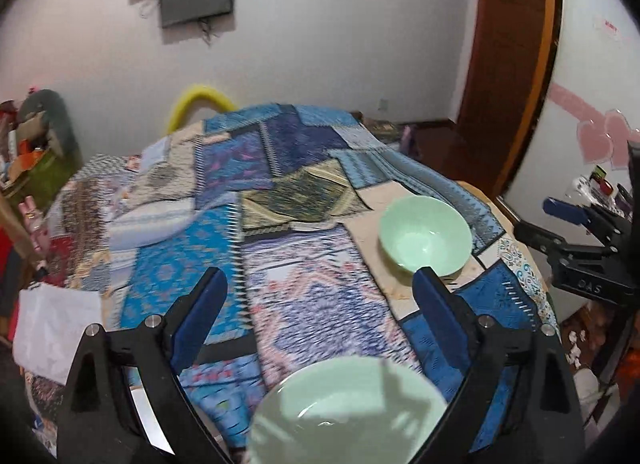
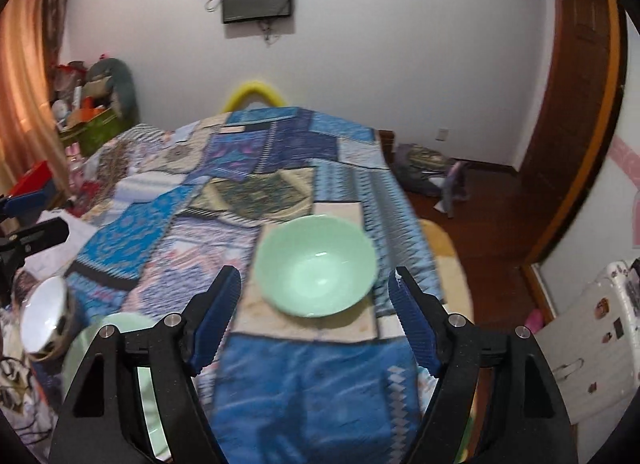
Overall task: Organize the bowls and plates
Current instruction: 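Grasp the pale green bowl rim with the right tool while the left tool grips it too, then lift the green bowl with both tools and carry it toward the bowl stack, then lower the green bowl into the white bowl with both tools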
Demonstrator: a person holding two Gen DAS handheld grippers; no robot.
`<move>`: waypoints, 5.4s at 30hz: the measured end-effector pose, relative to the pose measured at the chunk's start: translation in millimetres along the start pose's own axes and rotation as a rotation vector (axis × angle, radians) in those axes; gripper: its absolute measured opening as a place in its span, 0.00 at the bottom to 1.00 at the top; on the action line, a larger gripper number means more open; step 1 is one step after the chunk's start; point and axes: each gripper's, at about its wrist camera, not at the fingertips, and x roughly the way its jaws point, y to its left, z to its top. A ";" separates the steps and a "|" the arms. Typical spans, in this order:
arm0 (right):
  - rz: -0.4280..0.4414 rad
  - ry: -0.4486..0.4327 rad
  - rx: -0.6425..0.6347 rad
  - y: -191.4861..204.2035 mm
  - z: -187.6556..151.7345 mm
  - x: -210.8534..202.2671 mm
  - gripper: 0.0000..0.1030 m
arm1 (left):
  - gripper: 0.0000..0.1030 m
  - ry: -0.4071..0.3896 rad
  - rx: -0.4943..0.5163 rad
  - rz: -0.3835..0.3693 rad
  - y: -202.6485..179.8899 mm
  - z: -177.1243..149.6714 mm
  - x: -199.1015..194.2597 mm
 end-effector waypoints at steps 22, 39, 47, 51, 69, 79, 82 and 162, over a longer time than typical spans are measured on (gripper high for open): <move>0.151 0.288 0.248 -72.6 -27.6 173.7 0.12 | 0.70 0.270 0.033 -0.111 -29.6 20.8 163.1; 0.285 0.326 0.163 -45.5 -51.0 146.8 0.14 | 0.28 0.505 0.051 -0.160 -51.0 -4.8 214.5; 0.283 0.318 0.184 -42.4 -46.7 151.1 0.14 | 0.14 0.509 0.053 -0.193 -53.1 -7.2 213.9; 0.280 0.311 0.190 -39.0 -46.6 146.4 0.14 | 0.14 0.510 0.015 -0.199 -47.9 -7.9 209.2; 0.310 0.250 0.161 0.2 -28.6 93.3 0.11 | 0.11 0.350 0.017 -0.126 -17.3 -17.1 111.6; 0.325 0.207 0.119 40.2 -17.8 57.1 0.11 | 0.11 0.251 -0.021 -0.101 11.6 -24.8 42.7; 0.334 0.191 0.103 56.9 -14.9 46.7 0.11 | 0.11 0.221 -0.031 -0.083 22.5 -29.1 23.7; 0.545 0.383 -0.113 301.1 -66.9 74.4 0.11 | 0.17 0.213 -0.139 0.254 214.0 -200.4 -34.8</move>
